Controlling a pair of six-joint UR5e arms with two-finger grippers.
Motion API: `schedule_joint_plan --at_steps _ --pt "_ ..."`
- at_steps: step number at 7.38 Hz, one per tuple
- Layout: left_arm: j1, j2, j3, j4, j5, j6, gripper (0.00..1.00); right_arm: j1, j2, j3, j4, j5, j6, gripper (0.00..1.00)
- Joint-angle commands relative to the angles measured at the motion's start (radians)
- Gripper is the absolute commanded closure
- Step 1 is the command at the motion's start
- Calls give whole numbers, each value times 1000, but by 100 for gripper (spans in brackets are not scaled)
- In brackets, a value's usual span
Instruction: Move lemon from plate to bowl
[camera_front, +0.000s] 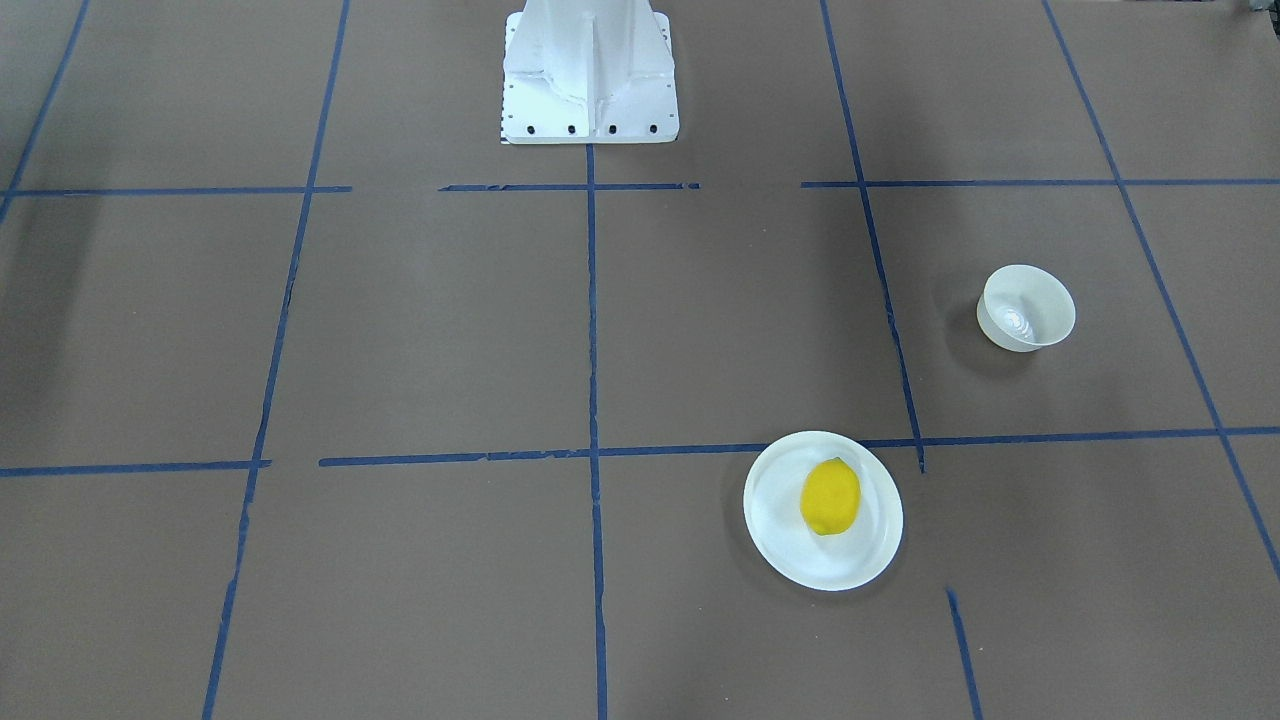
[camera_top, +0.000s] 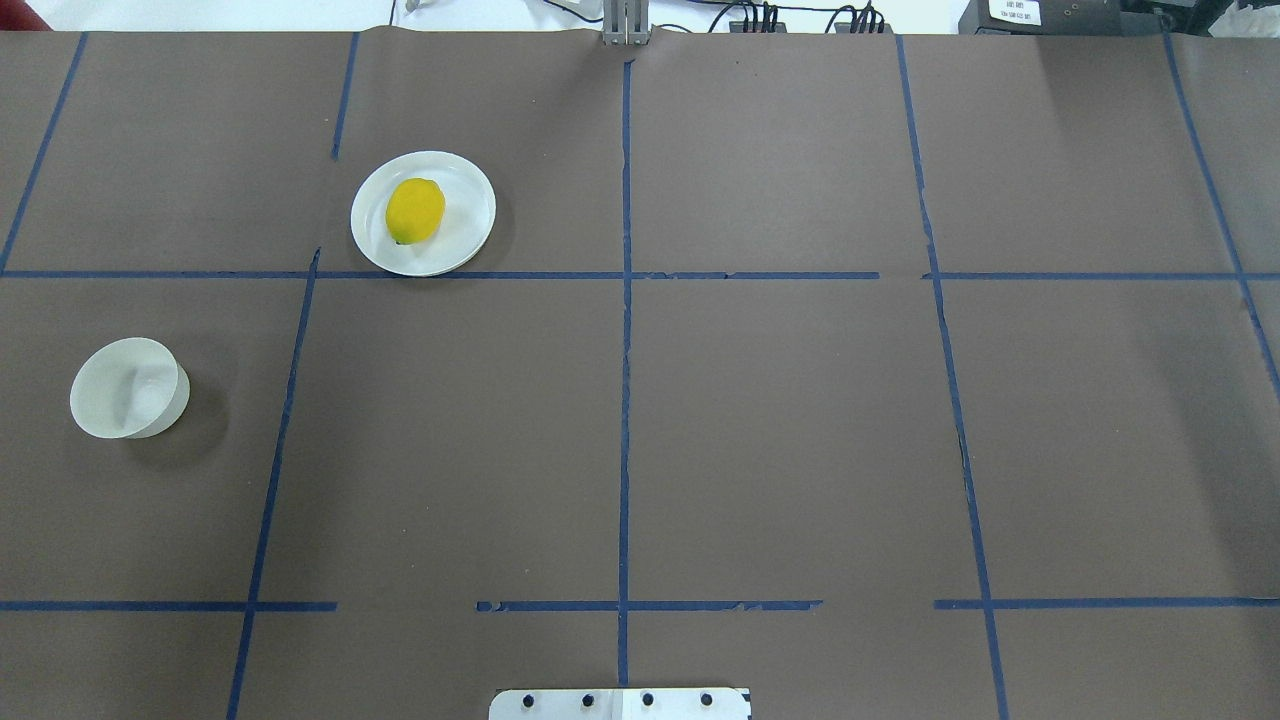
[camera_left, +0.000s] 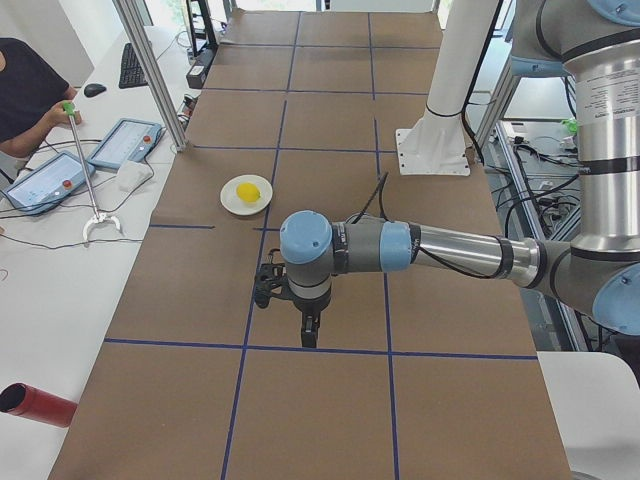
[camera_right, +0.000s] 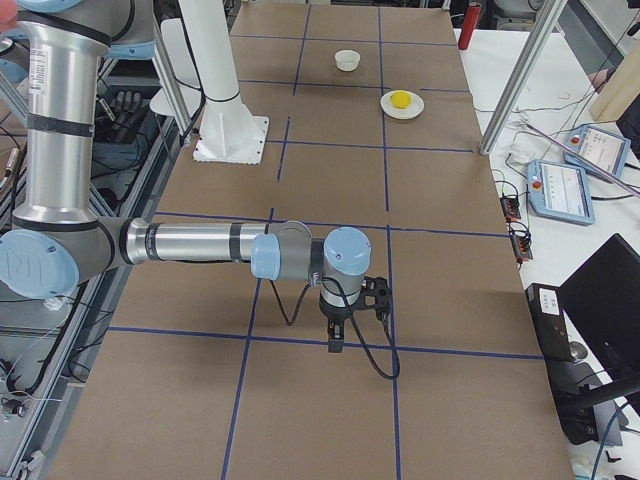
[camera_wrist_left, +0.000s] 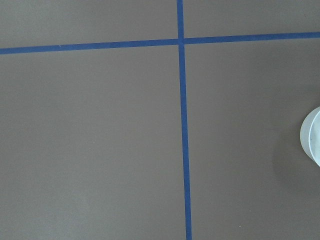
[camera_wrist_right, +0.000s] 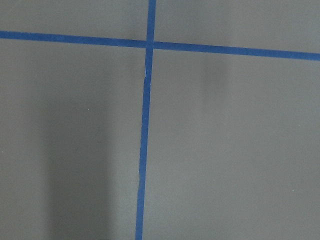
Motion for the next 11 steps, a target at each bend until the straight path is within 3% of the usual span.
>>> schedule_joint_plan --at_steps 1,6,8,9,11 --pt "-2 -5 -6 9 0 -2 0 0 0 0 0 0 0 0" --pt "5 -16 -15 -8 0 -2 0 0 0 0 0 0 0 0" --pt "174 -19 -19 -139 -88 -11 0 0 0 0 0 0 0 0" --pt "238 -69 -15 -205 -98 -9 0 0 0 0 0 0 0 0" --pt "400 -270 13 -229 -92 -15 0 0 0 0 0 0 0 0"
